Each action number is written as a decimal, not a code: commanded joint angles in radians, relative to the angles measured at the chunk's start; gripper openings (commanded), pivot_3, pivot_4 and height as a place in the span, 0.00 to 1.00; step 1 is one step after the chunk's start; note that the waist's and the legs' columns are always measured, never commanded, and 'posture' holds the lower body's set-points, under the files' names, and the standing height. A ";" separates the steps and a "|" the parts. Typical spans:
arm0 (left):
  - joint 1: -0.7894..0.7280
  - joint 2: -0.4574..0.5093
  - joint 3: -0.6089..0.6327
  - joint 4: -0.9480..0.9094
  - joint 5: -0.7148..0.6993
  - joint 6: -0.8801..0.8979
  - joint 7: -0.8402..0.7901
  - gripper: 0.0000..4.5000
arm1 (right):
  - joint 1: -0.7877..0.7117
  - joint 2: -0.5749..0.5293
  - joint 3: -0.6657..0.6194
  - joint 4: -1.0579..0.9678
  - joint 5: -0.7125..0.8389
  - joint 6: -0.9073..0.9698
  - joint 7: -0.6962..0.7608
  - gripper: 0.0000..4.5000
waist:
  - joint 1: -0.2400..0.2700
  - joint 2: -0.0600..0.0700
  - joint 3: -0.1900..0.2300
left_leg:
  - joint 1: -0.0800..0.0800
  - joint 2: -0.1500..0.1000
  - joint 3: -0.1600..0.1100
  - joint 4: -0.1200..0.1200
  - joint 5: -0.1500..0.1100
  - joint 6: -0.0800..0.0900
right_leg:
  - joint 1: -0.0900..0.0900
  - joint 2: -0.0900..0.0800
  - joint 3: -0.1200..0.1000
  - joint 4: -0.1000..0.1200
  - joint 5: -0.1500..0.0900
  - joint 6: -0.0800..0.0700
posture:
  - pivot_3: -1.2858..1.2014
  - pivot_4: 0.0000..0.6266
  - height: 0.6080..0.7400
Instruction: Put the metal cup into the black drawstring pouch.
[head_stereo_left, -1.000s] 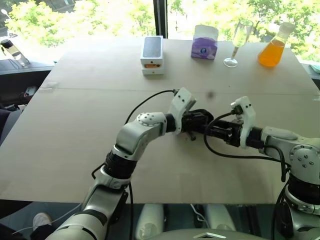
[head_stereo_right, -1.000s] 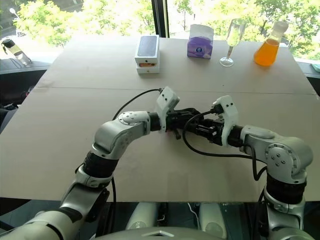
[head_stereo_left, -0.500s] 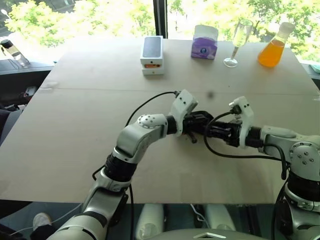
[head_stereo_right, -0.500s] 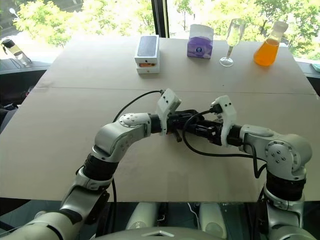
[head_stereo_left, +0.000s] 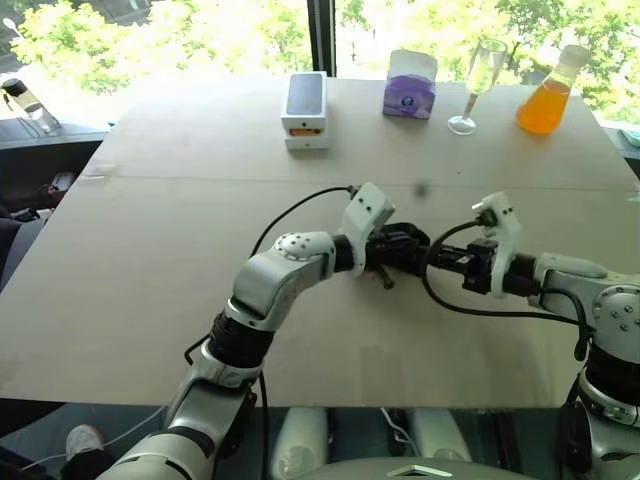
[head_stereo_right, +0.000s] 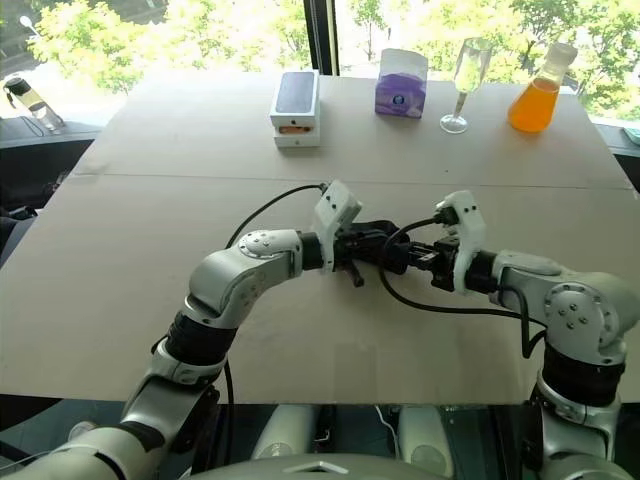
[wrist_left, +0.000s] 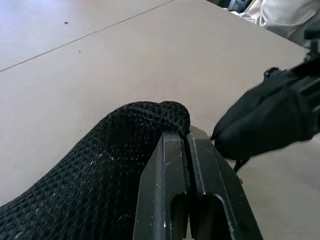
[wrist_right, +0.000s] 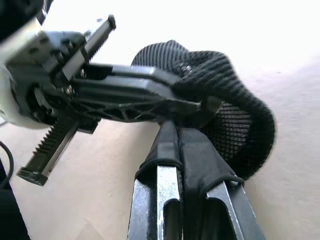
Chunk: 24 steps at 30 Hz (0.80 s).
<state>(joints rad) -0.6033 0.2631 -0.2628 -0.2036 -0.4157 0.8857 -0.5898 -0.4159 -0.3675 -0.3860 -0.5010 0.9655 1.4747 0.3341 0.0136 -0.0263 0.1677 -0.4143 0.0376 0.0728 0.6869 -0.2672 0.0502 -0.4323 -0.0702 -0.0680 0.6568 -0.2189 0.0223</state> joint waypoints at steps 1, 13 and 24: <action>-0.018 -0.019 0.042 -0.004 -0.023 0.000 0.003 0.00 | -0.014 0.045 -0.130 -0.023 0.144 -0.037 -0.043 0.01 | -0.001 0.000 0.000 | 0.000 0.000 0.000 0.000 0.000 0.000 | 0.000 0.000 0.000 0.000 0.000 0.000 | 0.52 0.24 0.98; -0.037 -0.024 0.191 -0.016 -0.222 -0.056 -0.170 0.24 | -0.049 0.043 -0.118 0.058 0.432 -0.231 -0.274 0.00 | -0.003 0.000 0.000 | 0.000 0.000 0.000 0.000 0.000 0.000 | 0.000 0.000 0.000 0.000 0.000 0.000 | 0.52 0.24 0.98; -0.068 0.061 0.118 0.021 -0.127 -0.205 -0.253 0.54 | -0.028 -0.046 -0.017 0.076 0.529 -0.358 -0.324 0.00 | 0.000 0.001 0.000 | 0.000 0.000 0.001 0.000 0.000 0.000 | 0.000 0.000 0.000 -0.001 0.000 0.000 | 0.52 0.24 0.98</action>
<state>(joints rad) -0.6415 0.3314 -0.1338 -0.1730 -0.5532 0.7242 -0.8328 -0.4453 -0.3947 -0.4019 -0.4129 1.4595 1.1518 0.0144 0.0138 -0.0257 0.1678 -0.4145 0.0375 0.0734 0.6868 -0.2674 0.0507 -0.4323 -0.0700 -0.0678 0.6562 -0.2189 0.0223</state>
